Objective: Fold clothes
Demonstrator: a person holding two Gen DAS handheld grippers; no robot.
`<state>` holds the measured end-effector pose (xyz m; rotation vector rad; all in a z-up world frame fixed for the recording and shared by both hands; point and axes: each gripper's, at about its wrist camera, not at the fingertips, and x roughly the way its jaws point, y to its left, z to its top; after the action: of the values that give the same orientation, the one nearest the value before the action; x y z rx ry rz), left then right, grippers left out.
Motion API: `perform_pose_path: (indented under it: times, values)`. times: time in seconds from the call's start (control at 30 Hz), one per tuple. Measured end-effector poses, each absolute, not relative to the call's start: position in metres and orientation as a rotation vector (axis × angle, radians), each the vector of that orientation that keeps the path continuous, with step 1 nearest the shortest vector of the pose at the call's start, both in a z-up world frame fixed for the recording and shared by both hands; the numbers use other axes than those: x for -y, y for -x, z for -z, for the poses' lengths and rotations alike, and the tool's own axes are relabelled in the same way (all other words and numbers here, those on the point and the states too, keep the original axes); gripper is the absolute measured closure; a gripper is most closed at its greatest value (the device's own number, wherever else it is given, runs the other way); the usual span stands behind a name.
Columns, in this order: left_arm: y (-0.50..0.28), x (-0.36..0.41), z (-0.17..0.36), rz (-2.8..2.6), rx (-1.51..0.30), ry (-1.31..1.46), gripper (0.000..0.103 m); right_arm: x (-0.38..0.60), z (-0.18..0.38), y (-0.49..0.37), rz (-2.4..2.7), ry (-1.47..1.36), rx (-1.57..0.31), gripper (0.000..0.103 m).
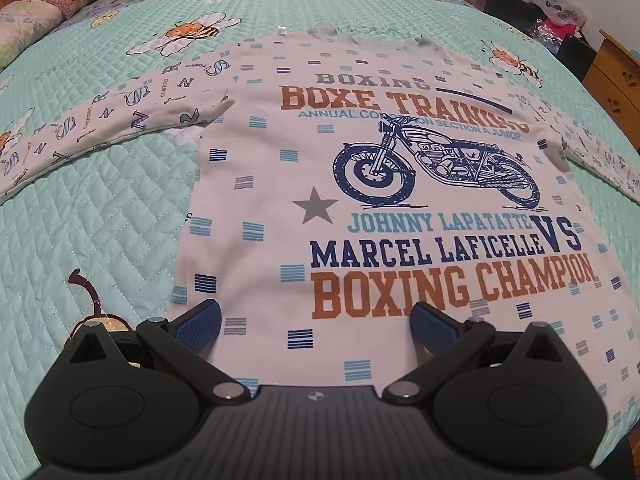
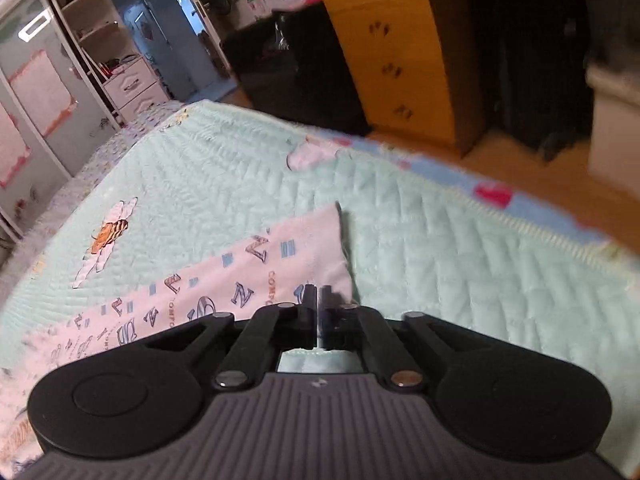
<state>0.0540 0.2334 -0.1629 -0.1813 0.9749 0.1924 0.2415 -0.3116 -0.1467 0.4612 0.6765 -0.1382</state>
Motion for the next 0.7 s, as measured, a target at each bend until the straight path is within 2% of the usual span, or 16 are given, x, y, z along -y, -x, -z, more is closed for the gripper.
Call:
perform_pose_path:
  times: [0.13, 0.27, 0.37, 0.4, 0.5, 0.57, 0.67, 0.7]
  values:
    - [-0.054, -0.233, 0.163, -0.192, -0.973, 0.175, 0.000, 0.290, 0.137, -0.258, -0.035, -0.550, -0.647, 0.087]
    - [-0.052, -0.234, 0.164, -0.182, -0.967, 0.175, 0.000, 0.269, 0.148, -0.287, -0.205, -0.674, -0.701, 0.087]
    - [-0.053, -0.233, 0.164, -0.181, -0.964, 0.165, 0.000, 0.261, 0.168, -0.312, -0.185, -0.650, -0.766, 0.087]
    - [-0.053, -0.232, 0.164, -0.180, -0.965, 0.162, 0.000, 0.260, 0.176, -0.320, -0.153, -0.618, -0.791, 0.103]
    - [-0.054, -0.234, 0.164, -0.176, -0.968, 0.169, 0.000, 0.261, 0.175, -0.322, -0.072, -0.583, -0.735, 0.103]
    - [-0.054, -0.235, 0.164, -0.175, -0.967, 0.170, 0.000, 0.262, 0.171, -0.318, -0.034, -0.571, -0.684, 0.095]
    - [-0.053, -0.235, 0.165, -0.174, -0.961, 0.169, 0.000, 0.253, 0.173, -0.310, -0.076, -0.545, -0.711, 0.090]
    - [-0.053, -0.235, 0.164, -0.173, -0.961, 0.170, 0.000, 0.250, 0.173, -0.308, -0.090, -0.537, -0.720, 0.085]
